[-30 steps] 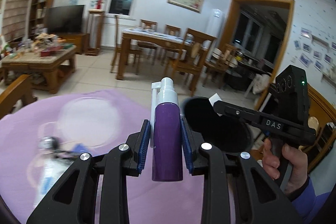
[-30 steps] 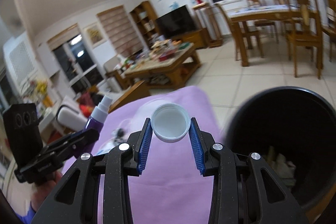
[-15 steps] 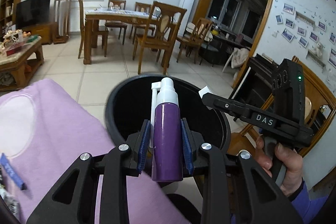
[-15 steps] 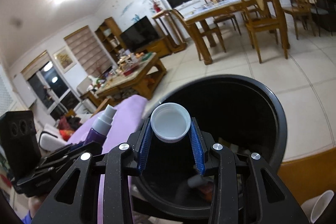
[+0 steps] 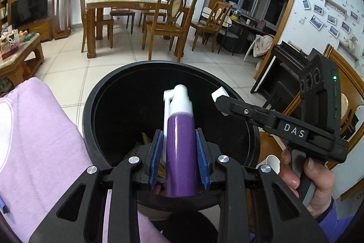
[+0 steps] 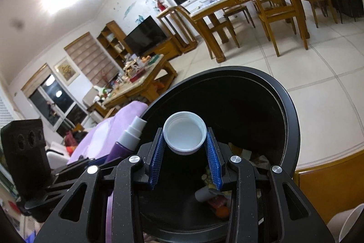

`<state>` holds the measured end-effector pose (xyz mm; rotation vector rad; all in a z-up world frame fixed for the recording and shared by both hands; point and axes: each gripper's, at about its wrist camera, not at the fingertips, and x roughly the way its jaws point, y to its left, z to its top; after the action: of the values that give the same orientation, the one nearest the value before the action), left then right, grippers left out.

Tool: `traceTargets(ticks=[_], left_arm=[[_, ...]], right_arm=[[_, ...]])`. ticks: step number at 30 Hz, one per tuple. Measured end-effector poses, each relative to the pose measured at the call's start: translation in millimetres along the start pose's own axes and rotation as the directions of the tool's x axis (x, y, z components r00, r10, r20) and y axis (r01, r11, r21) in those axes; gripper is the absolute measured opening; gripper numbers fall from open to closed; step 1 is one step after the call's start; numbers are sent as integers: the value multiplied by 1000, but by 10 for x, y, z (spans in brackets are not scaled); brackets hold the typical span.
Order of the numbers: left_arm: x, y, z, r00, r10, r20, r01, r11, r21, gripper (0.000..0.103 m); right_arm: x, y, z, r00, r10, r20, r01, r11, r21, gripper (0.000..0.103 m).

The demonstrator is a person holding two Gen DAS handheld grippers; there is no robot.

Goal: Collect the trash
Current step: 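Carry spray bottle and white cup over the black bin and open both tools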

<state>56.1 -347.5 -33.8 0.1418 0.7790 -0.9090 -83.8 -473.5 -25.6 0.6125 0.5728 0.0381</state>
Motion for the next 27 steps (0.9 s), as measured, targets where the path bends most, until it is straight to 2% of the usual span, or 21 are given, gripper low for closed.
traceTargets(ticks=[4,9,11,13,17,20,22,24,27], left_arm=[[25,-43,55,1000,10,-8,-10,1000,9,31],[-10,-63,46,1000,12,-14,-12,1000,10,32],[-72,-62,35,1000,14,-6,-14,1000,9,41],[-171,-53,26,1000,19,11,-19,1000,7,45],[-418,92,-35,999,33,34,-32,999,-16,45],[-702,372,-120,996,76,56,-73,996,-61,45],[-906,601,-186,991,115,71,-108,989,-100,45],[-1118,888,-246,983,165,79,-152,977,-148,45],[-1414,1380,-374,962,269,55,-250,942,-226,45]], right_arm=[[7,8,-19,1000,-4,-5,4,1000,16,41],[-9,93,-30,1000,-14,-2,14,1000,14,60],[-5,98,-26,1000,-15,-2,15,1000,9,60],[0,153,-26,1000,-16,-2,16,1000,-3,60],[51,442,-59,1000,-13,-17,12,999,-52,60],[93,589,-66,1000,-5,-26,3,997,-76,60],[206,896,-118,999,14,-50,-20,992,-127,60],[271,1042,-156,998,25,-66,-34,988,-150,60],[415,1398,-238,994,45,-102,-65,977,-203,60]])
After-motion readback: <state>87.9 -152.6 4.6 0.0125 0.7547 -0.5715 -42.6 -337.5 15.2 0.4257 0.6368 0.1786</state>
